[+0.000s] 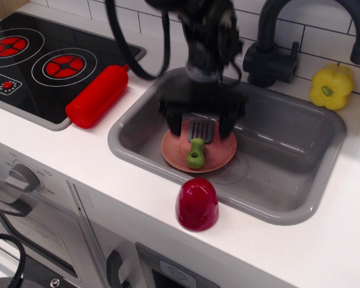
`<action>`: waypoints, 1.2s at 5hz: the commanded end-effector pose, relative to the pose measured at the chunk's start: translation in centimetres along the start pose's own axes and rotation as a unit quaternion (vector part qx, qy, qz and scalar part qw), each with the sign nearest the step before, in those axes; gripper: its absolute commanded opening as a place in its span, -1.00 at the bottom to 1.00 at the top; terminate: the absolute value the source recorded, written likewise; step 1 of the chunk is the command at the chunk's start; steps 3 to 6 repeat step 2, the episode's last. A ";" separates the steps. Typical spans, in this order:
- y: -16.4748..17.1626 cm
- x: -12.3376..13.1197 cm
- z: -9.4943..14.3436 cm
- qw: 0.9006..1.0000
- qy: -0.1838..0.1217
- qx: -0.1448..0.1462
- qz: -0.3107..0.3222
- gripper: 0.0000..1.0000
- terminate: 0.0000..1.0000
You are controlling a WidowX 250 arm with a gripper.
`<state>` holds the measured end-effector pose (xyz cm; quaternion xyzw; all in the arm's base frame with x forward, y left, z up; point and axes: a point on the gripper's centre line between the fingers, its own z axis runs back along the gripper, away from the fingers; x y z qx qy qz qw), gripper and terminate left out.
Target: Put spatula on plate sink
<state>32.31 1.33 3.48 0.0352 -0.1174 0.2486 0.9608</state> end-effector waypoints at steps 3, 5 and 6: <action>0.3 1.5 4.9 0.998 -0.054 -0.032 -0.013 1.00 1.00; 0.3 1.5 4.9 0.998 -0.054 -0.032 -0.013 1.00 1.00; 0.3 1.5 4.9 0.998 -0.054 -0.032 -0.013 1.00 1.00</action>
